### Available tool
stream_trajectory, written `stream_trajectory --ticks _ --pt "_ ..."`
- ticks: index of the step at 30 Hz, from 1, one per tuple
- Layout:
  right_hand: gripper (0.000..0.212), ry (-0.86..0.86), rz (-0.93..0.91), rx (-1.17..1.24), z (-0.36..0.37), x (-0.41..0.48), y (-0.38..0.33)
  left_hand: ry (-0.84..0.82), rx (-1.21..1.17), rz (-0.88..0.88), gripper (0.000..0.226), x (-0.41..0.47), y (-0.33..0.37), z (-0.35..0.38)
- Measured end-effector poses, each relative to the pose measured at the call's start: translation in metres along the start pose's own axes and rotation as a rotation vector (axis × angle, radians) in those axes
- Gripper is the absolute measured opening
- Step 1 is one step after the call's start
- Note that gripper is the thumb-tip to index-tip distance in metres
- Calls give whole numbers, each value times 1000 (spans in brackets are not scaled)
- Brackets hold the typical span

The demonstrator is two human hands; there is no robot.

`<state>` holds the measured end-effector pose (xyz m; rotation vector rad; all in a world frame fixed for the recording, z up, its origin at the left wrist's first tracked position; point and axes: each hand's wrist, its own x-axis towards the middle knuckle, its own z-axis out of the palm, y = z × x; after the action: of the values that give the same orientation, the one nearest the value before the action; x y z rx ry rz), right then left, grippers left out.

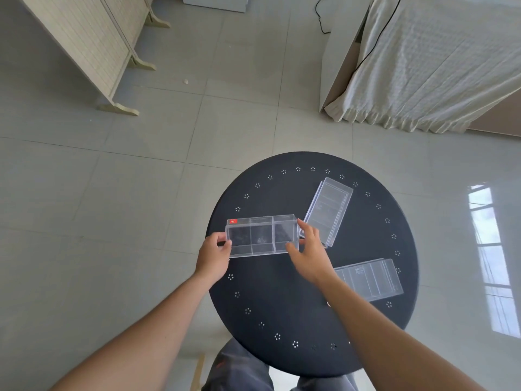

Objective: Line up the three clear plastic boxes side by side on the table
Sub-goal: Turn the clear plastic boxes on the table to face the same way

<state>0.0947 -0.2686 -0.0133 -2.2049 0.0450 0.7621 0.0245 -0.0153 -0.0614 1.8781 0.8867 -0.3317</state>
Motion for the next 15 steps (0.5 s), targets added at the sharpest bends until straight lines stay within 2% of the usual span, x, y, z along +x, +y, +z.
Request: stream_trajectory --ticks 5,10,12,15 --pt "80 -85 -27 -97 4 16 2 -50 -58 -33 40 2 4 0" --pt "86 -215 12 -140 5 22 -4 -91 -109 -39 44 3 4 -1" --pt "80 -206 -36 -223 7 21 -6 -26 -18 52 48 0 7 -1" --pt "69 -153 -113 -413 13 20 -4 96 241 339 47 -5 9 2"
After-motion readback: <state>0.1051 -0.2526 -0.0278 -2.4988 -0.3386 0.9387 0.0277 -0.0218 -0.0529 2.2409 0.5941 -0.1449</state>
